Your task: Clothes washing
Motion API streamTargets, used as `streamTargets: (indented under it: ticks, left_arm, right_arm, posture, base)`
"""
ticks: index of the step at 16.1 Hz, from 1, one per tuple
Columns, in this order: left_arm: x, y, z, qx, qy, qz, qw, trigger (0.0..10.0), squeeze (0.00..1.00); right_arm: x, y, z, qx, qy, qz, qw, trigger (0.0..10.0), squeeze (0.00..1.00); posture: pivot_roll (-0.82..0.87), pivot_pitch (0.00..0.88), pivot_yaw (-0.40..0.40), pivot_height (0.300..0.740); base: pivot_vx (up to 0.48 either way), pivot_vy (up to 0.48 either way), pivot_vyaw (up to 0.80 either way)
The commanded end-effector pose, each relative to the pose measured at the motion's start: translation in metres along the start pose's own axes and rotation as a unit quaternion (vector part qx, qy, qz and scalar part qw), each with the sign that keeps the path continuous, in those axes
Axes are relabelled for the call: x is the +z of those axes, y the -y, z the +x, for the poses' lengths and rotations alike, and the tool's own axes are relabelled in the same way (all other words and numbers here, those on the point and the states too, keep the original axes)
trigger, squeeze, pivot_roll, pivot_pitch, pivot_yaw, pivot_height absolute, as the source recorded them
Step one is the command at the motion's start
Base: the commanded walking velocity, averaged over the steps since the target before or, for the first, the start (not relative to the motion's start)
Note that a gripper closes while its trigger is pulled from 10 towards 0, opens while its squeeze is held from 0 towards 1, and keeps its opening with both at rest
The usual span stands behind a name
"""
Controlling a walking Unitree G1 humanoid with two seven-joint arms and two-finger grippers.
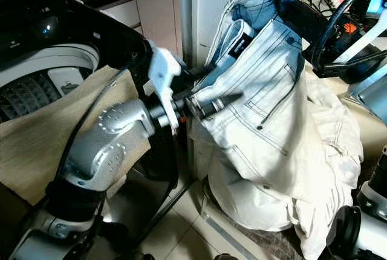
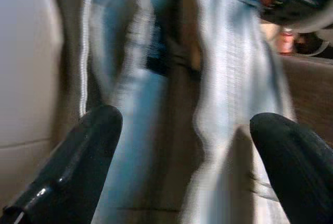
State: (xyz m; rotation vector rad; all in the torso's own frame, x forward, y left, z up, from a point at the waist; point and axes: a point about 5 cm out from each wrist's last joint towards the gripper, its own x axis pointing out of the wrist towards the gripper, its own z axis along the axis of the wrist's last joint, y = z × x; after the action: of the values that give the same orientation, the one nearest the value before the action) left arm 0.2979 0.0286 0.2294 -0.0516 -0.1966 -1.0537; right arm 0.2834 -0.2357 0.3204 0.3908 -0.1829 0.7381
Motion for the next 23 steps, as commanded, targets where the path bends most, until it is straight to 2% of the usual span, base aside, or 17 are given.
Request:
streamTargets:
  ticks: [1, 3, 5, 6, 8, 12, 23]
  left_arm:
    - [0.0, -0.012, -0.005, 0.021, -0.015, 0.025, 0.999, 10.0, 0.0]
    - [-0.004, -0.01, -0.007, 0.005, -0.028, 0.025, 0.999, 10.0, 0.0]
    - [-0.005, 0.001, -0.008, -0.037, -0.027, 0.006, 0.999, 10.0, 0.0]
    - [-0.008, 0.01, -0.009, -0.071, -0.026, -0.014, 0.997, 0.0, 0.0]
    - [-0.012, 0.016, -0.011, -0.097, -0.037, -0.017, 0.994, 0.0, 0.0]
    - [-0.012, 0.011, -0.013, -0.094, -0.041, -0.02, 0.995, 0.0, 0.0]
    - [-0.013, 0.012, -0.016, -0.1, -0.044, -0.031, 0.994, 0.0, 0.0]
  right_arm:
    - [0.012, -0.013, 0.003, 0.031, 0.022, -0.025, 0.999, 0.0, 0.0]
    - [0.012, -0.013, 0.003, 0.032, 0.021, -0.025, 0.999, 0.0, 0.0]
    - [0.012, -0.013, 0.003, 0.031, 0.021, -0.025, 0.999, 0.0, 0.0]
    - [0.012, -0.013, 0.003, 0.029, 0.021, -0.026, 0.999, 0.0, 0.0]
    - [0.012, -0.012, 0.003, 0.027, 0.021, -0.025, 0.999, 0.0, 0.0]
    - [0.011, -0.011, 0.003, 0.023, 0.021, -0.024, 0.999, 0.0, 0.0]
    - [0.01, -0.009, 0.003, 0.019, 0.019, -0.024, 0.999, 0.0, 0.0]
  posture:
    - [-0.14, 0.0, 0.054, 0.74]
    - [-0.14, 0.0, 0.054, 0.74]
    - [-0.14, 0.0, 0.055, 0.74]
    - [-0.14, 0.0, 0.054, 0.74]
    - [-0.14, 0.0, 0.054, 0.74]
    - [-0.13, 0.0, 0.056, 0.74]
    - [-0.13, 0.0, 0.054, 0.74]
  base:
    - [0.0, 0.0, 0.0]
    - [0.0, 0.0, 0.0]
    - [0.0, 0.0, 0.0]
    - [0.0, 0.0, 0.0]
    - [0.0, 0.0, 0.0]
    - [0.0, 0.0, 0.0]
    - [0.0, 0.0, 0.0]
